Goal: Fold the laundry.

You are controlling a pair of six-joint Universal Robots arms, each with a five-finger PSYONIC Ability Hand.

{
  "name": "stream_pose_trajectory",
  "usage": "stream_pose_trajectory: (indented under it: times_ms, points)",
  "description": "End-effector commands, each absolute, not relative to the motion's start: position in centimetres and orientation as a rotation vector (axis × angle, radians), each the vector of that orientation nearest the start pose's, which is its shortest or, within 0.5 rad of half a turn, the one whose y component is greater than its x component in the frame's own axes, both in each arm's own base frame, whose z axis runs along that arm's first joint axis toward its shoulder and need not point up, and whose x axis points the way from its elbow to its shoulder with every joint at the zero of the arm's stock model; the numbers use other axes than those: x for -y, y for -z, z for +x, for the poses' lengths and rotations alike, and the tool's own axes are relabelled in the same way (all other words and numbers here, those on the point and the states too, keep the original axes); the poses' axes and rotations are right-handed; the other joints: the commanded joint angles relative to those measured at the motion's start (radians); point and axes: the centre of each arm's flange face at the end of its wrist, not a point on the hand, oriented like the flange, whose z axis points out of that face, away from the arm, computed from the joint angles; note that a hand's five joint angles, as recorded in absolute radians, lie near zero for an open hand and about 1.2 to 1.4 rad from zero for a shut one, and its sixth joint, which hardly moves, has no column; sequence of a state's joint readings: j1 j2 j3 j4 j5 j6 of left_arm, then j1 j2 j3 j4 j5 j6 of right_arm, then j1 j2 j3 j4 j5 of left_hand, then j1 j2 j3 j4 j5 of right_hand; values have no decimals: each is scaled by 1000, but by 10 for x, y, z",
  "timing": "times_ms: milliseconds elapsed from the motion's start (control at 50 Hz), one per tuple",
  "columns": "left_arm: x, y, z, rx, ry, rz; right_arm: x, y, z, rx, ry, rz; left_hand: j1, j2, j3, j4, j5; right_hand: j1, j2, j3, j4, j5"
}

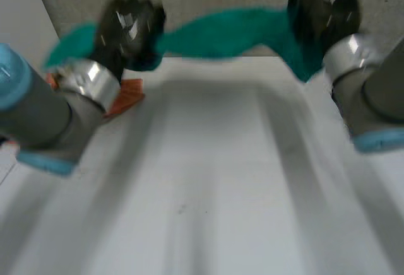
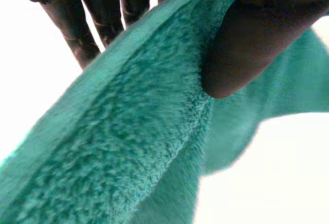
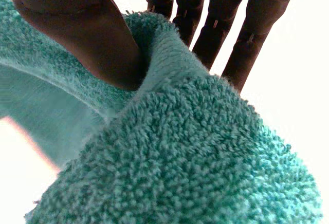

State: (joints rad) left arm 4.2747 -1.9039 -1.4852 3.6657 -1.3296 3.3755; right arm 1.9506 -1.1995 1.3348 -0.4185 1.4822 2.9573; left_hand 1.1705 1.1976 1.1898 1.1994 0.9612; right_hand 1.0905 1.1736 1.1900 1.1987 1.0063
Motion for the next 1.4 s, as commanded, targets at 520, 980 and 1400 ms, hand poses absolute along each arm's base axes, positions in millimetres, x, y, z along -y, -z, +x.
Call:
stream_pose_trajectory:
  times_ms: [520,980,1400]
  points:
    - [266,-167,-212,-2497,2114,890,321,-150,234,-2236,1883,-791,-725,-752,-745,-754,-691,306,223,206,198,215]
    - [320,-108,-192,-2573,1838,1050,320,-138,236,-2269,1844,-827,-546,-573,-565,-575,-511,306,223,206,198,215]
    - [353,-104,-210,-2392,1914,1136,319,-135,232,-2287,1834,-822,-388,-415,-407,-417,-353,306,223,206,198,215]
